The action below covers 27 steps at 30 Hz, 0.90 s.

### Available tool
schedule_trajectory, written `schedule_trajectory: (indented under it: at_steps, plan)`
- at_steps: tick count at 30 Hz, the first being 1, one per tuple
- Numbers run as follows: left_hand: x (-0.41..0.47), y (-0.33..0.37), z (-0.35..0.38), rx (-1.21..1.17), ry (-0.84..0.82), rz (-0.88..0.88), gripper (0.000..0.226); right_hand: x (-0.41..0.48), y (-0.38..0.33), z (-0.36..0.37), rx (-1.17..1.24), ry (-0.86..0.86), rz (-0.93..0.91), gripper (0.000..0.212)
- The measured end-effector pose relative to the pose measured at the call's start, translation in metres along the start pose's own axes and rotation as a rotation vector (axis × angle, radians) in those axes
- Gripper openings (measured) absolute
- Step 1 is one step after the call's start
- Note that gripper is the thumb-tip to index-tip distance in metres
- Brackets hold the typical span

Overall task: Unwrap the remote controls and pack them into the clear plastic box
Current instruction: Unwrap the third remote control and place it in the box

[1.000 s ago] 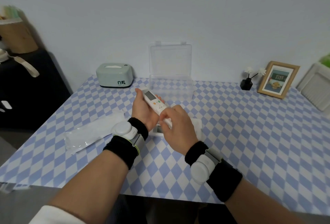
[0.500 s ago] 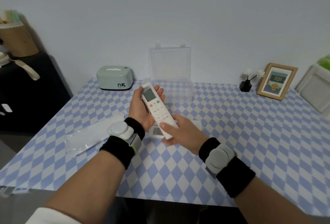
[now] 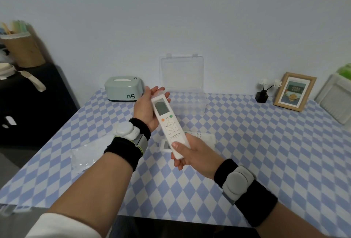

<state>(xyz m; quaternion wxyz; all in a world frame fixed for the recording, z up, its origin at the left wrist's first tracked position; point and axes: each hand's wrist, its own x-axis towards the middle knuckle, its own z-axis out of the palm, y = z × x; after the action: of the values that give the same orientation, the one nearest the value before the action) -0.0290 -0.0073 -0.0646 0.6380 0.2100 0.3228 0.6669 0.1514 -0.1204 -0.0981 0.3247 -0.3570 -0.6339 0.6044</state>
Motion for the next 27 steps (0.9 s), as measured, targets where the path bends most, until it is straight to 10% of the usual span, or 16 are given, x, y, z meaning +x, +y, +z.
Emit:
schedule_trajectory:
  at_steps: [4,9,18,27]
  plan:
    - [-0.003,0.002,-0.006,-0.039,-0.110,-0.190,0.070,-0.003,0.006,-0.002,-0.018,0.040,0.024,0.036]
    - [-0.013,-0.009,-0.001,0.095,-0.146,-0.112,0.032,0.002,0.011,0.002,0.001,0.057,0.029,0.035]
    - [-0.017,-0.015,0.000,-0.007,-0.041,-0.230,0.043,0.005,0.003,-0.013,0.241,-0.038,0.109,0.035]
    - [-0.017,-0.012,-0.009,-0.071,0.016,-0.140,0.061,0.002,0.012,-0.039,-0.314,0.322,0.109,0.048]
